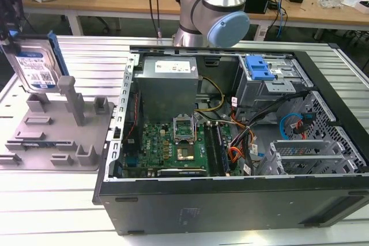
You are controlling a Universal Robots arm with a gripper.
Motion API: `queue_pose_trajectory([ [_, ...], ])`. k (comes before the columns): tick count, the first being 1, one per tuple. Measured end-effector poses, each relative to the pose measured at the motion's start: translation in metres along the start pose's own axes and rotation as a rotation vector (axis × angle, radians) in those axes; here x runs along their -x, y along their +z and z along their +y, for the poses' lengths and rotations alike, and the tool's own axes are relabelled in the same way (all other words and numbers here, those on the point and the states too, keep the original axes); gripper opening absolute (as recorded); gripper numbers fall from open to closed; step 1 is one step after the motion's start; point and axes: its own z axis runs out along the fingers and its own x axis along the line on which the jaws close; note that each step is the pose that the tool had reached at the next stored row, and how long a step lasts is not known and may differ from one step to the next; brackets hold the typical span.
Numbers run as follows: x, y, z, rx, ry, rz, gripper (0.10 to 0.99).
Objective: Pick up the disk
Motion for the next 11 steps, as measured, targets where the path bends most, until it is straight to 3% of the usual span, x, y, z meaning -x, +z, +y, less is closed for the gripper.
queue_pose_trajectory([
  [7, -0.0037, -0.0415, 0.0008, 0.0, -0.001, 0.0001, 0.369],
  [9, -0.0061, -0.0585, 0.0011, 0.0, -0.001, 0.0, 0.369],
  [11, -0.0073, -0.0673, 0.0012, 0.0, -0.001, 0.0, 0.369],
])
